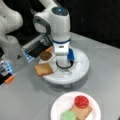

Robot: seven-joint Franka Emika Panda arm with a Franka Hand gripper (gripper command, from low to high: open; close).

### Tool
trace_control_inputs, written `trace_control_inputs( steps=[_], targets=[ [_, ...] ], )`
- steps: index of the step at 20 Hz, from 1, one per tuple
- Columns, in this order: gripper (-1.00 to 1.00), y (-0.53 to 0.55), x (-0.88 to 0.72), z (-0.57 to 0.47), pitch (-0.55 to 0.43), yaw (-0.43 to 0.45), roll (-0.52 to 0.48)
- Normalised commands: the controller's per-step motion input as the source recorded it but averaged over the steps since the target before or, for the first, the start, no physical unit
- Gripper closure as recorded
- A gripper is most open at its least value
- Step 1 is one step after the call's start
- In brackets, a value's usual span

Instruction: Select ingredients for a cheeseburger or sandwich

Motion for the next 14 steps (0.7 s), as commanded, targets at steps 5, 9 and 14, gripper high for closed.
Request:
trace_control_inputs(
  steps=[5,9,14],
  targets=[
    [-1.0,-0.13,0.06,0.08,0.119,0.494,-0.009],
    [-1.0,-0.11,0.08,0.09,0.112,0.413,0.03],
    [-1.0,-0.09,0.08,0.04,0.118,0.323,0.108]
  ],
)
